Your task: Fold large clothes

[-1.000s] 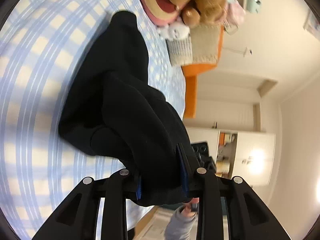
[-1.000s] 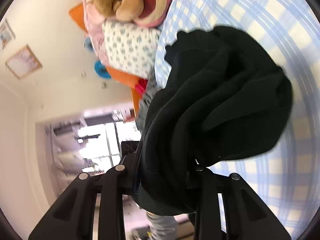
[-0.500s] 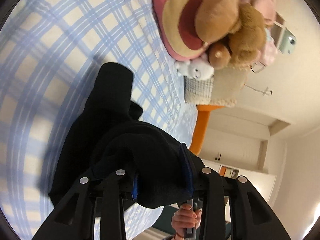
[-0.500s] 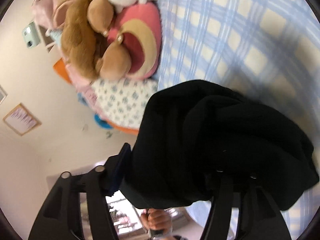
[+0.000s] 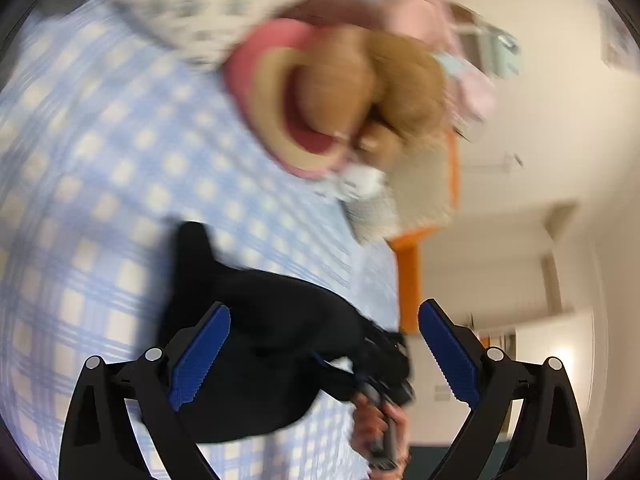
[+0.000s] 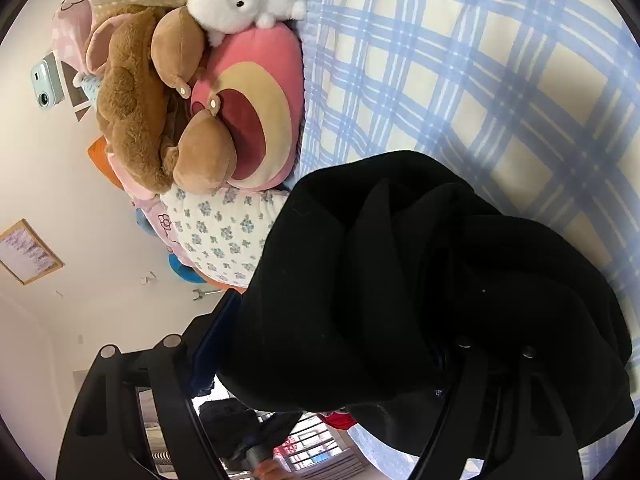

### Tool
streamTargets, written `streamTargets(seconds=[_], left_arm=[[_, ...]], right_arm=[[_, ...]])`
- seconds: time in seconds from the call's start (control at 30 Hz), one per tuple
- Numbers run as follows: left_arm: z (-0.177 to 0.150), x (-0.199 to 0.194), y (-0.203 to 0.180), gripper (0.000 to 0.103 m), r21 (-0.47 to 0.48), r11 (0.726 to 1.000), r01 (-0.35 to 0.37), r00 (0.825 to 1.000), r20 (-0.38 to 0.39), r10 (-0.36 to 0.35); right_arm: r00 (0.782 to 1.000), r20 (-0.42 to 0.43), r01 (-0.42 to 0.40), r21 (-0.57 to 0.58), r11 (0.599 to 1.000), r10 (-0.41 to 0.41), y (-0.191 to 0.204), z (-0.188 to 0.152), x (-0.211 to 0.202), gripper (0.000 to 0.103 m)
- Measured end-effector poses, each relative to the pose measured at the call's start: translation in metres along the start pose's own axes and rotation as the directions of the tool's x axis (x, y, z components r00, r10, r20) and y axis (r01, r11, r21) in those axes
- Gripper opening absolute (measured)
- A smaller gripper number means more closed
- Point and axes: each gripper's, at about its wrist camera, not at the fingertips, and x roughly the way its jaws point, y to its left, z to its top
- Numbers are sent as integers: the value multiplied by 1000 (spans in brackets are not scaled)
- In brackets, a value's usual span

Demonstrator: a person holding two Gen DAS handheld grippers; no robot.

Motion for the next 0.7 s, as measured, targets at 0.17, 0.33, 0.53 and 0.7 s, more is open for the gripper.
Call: streamTargets(seconds=[0.17, 0.33, 0.53, 0.7], left_arm=[[-20, 59, -33, 96, 115, 991, 71, 991, -119, -57], [-9, 111, -3, 82, 92, 996, -24, 996, -89, 32], [2, 140, 43, 80, 58, 978, -200, 976, -73, 204], [-5, 142, 40, 80, 114, 967, -229, 970, -54, 236]], right_arm=[[1000, 8, 12, -2, 1000, -12, 1, -1, -1, 81], [996, -46, 66, -82, 994, -70, 15, -2, 9, 98], [989, -7, 139, -240, 961, -145, 45, -15, -1, 99], [963, 189, 271, -709, 651, -194, 121, -64, -11, 86]])
